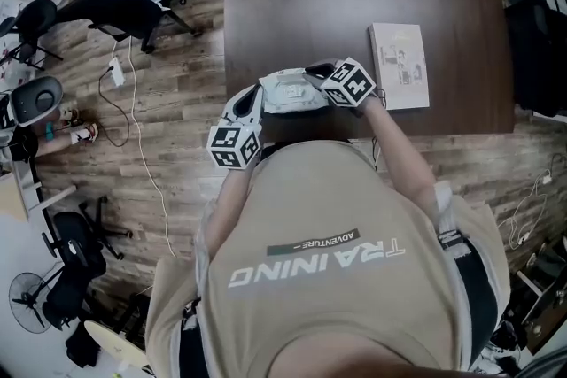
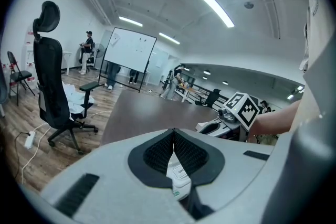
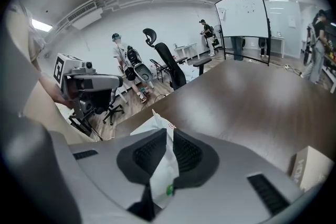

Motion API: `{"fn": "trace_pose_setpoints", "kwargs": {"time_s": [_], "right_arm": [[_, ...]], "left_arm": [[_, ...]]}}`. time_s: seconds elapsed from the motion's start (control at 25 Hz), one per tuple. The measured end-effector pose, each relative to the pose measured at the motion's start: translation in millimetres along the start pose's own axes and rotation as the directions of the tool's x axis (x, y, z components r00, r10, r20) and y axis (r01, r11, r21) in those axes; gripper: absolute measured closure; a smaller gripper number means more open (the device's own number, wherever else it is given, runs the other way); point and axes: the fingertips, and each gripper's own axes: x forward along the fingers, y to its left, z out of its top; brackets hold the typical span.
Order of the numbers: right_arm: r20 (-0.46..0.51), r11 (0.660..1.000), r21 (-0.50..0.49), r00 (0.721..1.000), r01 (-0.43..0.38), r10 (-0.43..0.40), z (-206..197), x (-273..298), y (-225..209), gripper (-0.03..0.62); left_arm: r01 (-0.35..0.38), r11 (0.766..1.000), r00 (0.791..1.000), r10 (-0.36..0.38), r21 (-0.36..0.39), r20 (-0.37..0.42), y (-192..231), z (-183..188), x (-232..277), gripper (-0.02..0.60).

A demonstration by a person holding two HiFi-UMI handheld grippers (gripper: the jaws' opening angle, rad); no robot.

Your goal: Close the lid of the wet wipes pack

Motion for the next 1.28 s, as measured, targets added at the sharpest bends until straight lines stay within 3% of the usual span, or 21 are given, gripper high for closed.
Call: {"fn": "trace_pose_setpoints", "kwargs": {"time_s": [0.28, 0.64, 0.88, 1.12, 1.28], "right_arm": [[-0.021, 1.000, 0.006, 0.999, -0.027, 0.027, -14.4, -7.1, 20.9, 0.556], [-0.135, 0.995, -0.104, 0.991, -0.007, -0.007, -41.1, 1.4, 35.6, 0.555], [-0.170, 0.998, -0.055, 0.985, 0.006, -0.015, -68.9, 7.5, 37.6, 0.556], [-0.157, 0.999, 0.037, 0.987, 0.030, -0.024, -71.3, 11.6, 29.8, 0.556], [-0.184, 0.998, 0.020, 0.982, 0.051, -0.047, -69.4, 11.0, 30.3, 0.557]], "left_arm": [[0.007, 1.000, 1.000, -0.007, 0.008, 0.027, -2.8, 8.3, -1.9, 0.571], [0.027, 1.000, 0.999, -0.027, 0.003, 0.028, -1.8, 8.4, 0.5, 0.571], [0.020, 1.000, 0.999, -0.020, 0.000, 0.040, -3.7, 5.5, -7.1, 0.571], [0.011, 1.000, 0.999, -0.010, -0.021, 0.039, 1.0, 2.5, -11.4, 0.571], [0.014, 0.999, 0.999, -0.013, -0.032, 0.041, 2.4, 1.4, -13.3, 0.571]]}}
